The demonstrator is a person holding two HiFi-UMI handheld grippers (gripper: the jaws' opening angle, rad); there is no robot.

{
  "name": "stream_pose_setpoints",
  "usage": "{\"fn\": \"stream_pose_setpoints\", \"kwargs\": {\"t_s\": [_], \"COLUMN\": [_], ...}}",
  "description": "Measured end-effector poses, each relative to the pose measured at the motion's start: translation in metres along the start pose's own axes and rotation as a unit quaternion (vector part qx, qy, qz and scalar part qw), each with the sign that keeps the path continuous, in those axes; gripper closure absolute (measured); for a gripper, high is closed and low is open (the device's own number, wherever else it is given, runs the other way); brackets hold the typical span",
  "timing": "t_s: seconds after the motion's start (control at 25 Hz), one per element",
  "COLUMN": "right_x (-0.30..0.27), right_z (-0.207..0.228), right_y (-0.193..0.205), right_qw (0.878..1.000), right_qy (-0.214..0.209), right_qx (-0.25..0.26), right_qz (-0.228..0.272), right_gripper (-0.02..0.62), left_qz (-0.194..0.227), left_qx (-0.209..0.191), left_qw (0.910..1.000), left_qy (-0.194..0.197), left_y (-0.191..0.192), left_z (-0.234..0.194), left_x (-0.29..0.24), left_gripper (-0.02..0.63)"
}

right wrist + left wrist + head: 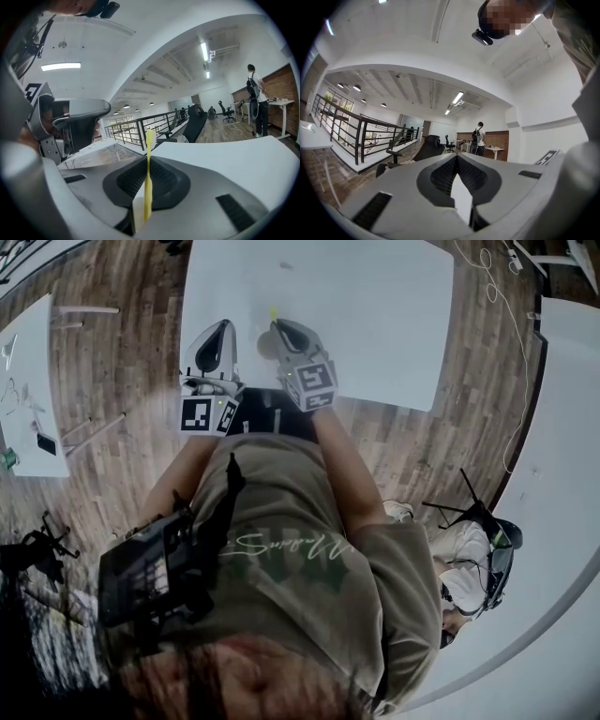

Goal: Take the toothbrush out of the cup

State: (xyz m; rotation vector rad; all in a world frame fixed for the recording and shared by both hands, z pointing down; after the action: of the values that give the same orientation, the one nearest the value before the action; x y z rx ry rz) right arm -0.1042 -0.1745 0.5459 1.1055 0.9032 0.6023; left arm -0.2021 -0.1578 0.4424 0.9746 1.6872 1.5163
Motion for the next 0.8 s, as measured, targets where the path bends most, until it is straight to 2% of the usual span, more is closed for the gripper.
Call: {"fn": "stream_pose_setpoints", "kwargs": {"t_s": [0.28,0.6,0.8], "right_x": [0.019,0.047,0.053], "right_z": [-0.007,-0.008,-0.009], "right_y": [-0.039,-0.108,-0.112], "right_qw": [1.0,0.999,0.998], "right_qy": [0.009,0.03,0.061], "right_qx": [0.012,0.001,0.006], "right_qz": [-0.008,0.024,0.031], "right_gripper": [0.583,0.583,0.583], "left_qz": [0.002,0.005,0.01], "left_qx": [0.019,0.019,0.015], "left_qw": [0.9998,0.9995,0.9989], "left_qy": [-0.006,0.024,0.043], "left_y": [-0.046,-0.09,-0.095], "left_z": [0.0,0.01,0.013], "left_x": [0.002,-0.009,-0.004], "left_gripper": [0.615,0.615,0.615]}}
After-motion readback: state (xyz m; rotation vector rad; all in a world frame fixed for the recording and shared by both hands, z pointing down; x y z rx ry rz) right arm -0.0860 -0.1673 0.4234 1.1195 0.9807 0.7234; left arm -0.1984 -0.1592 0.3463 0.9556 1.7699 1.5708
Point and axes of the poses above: the fingertips, and each gripper's own axes: x backward along the fingers, z to its right, y out of its underside, the point moved 1 cm from there along x, backward along the fingers, and after that the axes turned 8 degrees about y, right-handed, at the moved point
